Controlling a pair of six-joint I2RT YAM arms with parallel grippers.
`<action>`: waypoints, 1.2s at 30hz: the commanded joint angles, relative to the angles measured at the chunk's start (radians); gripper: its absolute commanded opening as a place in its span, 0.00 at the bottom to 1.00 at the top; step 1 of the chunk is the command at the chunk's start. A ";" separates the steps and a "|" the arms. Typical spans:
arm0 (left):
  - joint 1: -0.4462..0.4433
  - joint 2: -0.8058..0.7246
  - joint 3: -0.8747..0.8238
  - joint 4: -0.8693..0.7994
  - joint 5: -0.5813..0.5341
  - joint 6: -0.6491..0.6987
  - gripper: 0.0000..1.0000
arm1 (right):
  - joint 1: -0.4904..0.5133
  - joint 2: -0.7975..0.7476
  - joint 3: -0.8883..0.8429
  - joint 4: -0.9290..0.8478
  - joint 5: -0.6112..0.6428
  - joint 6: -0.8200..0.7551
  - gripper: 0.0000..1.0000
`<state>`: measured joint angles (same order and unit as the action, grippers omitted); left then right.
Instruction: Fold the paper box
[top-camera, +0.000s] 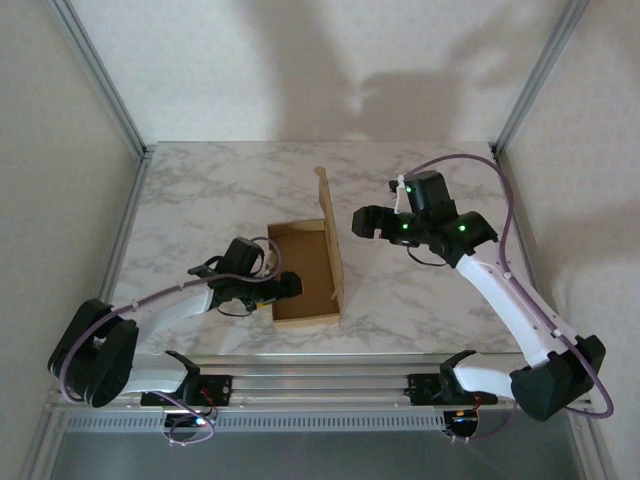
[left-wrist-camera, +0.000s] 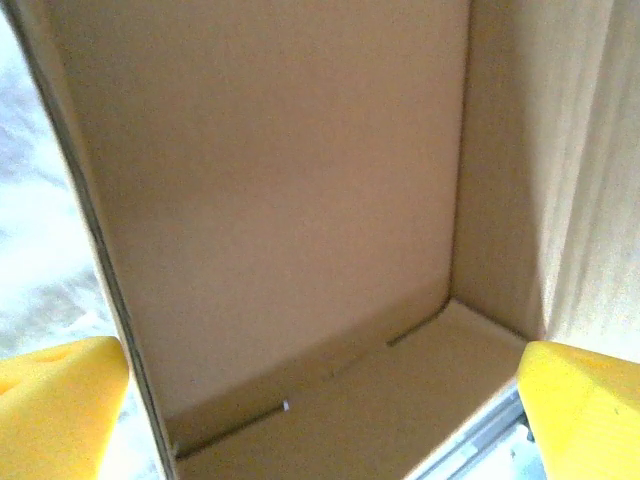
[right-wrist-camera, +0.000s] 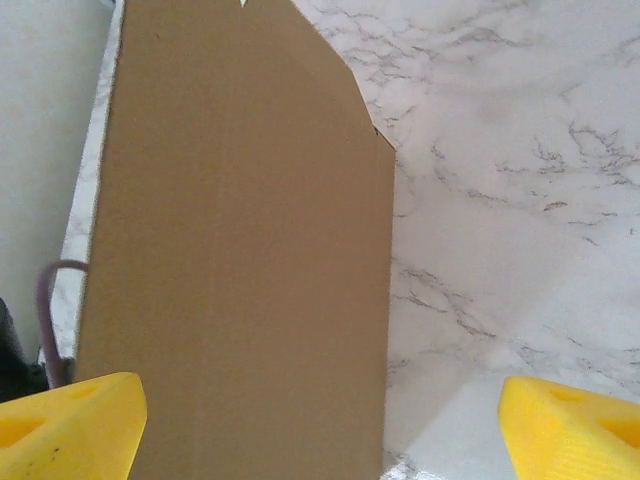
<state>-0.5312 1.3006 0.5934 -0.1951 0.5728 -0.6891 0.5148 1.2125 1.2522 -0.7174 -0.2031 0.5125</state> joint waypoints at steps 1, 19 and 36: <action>-0.087 -0.006 -0.025 0.171 0.035 -0.160 1.00 | -0.007 -0.048 -0.002 -0.031 0.020 -0.008 0.93; -0.381 0.510 0.315 0.810 -0.065 -0.334 0.99 | -0.006 -0.234 0.022 -0.172 0.310 -0.109 0.97; -0.353 0.235 0.400 0.210 -0.392 0.013 0.99 | -0.021 -0.327 -0.140 -0.132 0.338 -0.082 0.97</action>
<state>-0.9142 1.6222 1.0126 0.1875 0.2928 -0.7727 0.5060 0.8841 1.1492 -0.8856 0.1783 0.4187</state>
